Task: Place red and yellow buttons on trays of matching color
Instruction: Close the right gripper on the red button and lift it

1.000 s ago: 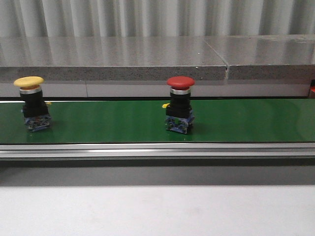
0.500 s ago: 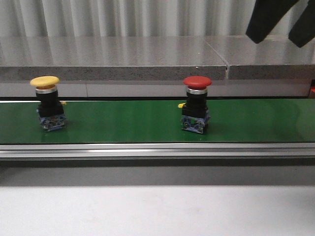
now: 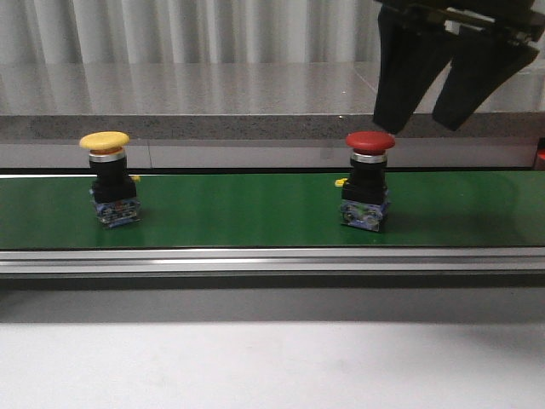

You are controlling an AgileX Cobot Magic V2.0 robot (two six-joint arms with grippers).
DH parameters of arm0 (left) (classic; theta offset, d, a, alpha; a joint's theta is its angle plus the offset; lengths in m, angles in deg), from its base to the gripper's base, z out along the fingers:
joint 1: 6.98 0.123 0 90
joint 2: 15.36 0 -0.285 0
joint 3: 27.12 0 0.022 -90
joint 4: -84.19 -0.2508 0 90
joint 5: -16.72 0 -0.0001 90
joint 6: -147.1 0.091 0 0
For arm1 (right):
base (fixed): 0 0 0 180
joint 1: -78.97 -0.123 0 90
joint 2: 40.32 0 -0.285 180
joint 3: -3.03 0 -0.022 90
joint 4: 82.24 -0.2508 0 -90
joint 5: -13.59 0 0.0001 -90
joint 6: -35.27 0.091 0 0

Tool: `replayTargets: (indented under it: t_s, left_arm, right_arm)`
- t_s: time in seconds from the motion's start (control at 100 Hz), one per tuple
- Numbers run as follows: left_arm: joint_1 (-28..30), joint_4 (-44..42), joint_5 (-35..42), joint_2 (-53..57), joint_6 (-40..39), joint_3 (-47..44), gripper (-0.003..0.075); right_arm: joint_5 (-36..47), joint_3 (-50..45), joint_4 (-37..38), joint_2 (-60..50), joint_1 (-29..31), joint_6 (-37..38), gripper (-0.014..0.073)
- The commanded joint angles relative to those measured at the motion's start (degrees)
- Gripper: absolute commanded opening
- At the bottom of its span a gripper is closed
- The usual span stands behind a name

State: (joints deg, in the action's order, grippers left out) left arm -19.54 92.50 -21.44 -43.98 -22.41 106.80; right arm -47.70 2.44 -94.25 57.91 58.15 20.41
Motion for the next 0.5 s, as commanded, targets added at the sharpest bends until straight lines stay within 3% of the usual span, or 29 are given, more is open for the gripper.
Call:
replayTargets:
  t_s: [0.0,0.25,0.49]
  left_arm:
    - [-0.4,0.43,4.13,-0.37,-0.04,1.44,-0.002]
    - [-0.4,0.43,4.13,-0.37,-0.04,1.44,-0.002]
    - [-0.4,0.43,4.13,-0.37,-0.04,1.44,-0.002]
  right_arm:
    - [1.27,1.85,-1.32,-0.44,-0.98,-3.23,0.0557]
    - [8.58,1.85,0.18,3.67,-0.92,-3.23,0.0524]
    - [9.92,1.85,0.89,4.03,-0.92,-3.23,0.0179]
